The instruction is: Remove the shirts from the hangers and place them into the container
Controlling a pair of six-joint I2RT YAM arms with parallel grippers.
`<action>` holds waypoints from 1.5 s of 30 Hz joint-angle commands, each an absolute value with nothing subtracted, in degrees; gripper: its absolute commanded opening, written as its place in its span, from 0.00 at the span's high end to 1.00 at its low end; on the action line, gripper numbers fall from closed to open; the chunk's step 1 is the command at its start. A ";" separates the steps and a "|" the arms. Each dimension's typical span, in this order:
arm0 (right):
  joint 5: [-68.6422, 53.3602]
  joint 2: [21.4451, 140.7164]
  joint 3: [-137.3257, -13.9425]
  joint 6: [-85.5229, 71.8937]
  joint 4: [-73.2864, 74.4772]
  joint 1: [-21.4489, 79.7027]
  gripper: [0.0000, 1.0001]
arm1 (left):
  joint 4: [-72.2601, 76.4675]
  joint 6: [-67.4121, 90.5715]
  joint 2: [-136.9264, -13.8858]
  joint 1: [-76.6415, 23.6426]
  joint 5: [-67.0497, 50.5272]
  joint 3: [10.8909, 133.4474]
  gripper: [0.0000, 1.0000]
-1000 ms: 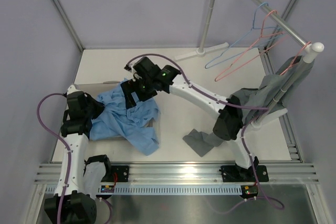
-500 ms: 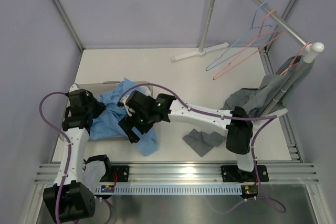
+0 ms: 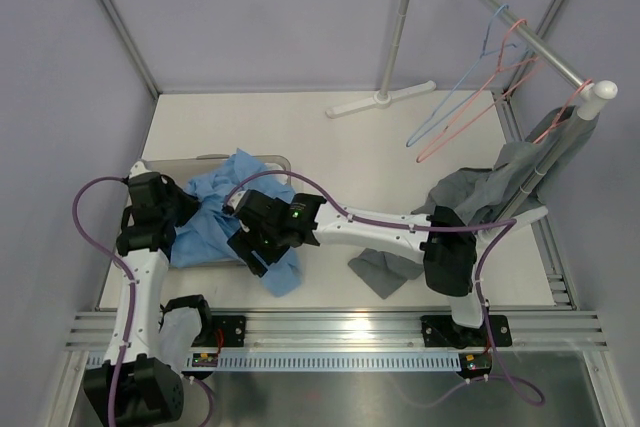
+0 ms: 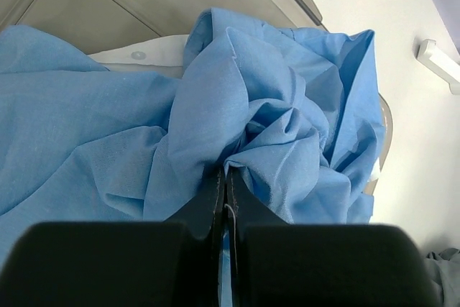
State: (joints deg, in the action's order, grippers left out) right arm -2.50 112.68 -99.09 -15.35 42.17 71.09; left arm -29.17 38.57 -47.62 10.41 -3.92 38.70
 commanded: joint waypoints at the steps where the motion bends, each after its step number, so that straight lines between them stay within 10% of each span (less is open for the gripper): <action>1: -0.26 115.39 -101.51 -15.12 39.99 70.75 0.25 | -29.35 37.71 -45.79 10.72 -5.71 39.73 0.99; 4: 0.26 116.80 -102.39 -15.12 39.11 70.75 0.52 | -30.14 37.27 -45.62 10.72 -5.71 40.34 0.96; 5: 1.66 117.07 -103.35 -15.12 39.29 70.75 0.87 | -30.23 37.09 -45.53 10.81 -5.63 40.52 0.95; 6: 2.97 117.24 -103.79 -14.94 39.37 70.84 1.00 | -30.15 36.92 -45.27 10.90 -5.45 40.69 0.92; 14: 6.86 118.30 -117.58 -10.37 42.19 68.83 1.00 | -29.45 37.26 -45.26 10.81 -5.01 40.17 0.75; 24: -17.57 135.25 -139.12 -11.34 47.55 57.57 1.00 | -28.83 37.27 -45.26 10.90 -6.42 39.55 0.98; 36: -14.69 140.73 -123.69 -14.06 44.13 58.09 0.99 | -27.60 37.62 -45.53 10.99 -7.47 39.11 1.00; 41: -8.72 135.71 -125.59 -12.40 47.89 58.18 0.80 | -27.16 37.97 -46.67 11.07 -7.91 38.94 1.00; 45: -7.65 131.32 -133.65 -10.38 52.37 58.10 0.42 | -27.42 37.88 -47.11 11.07 -7.21 38.93 1.00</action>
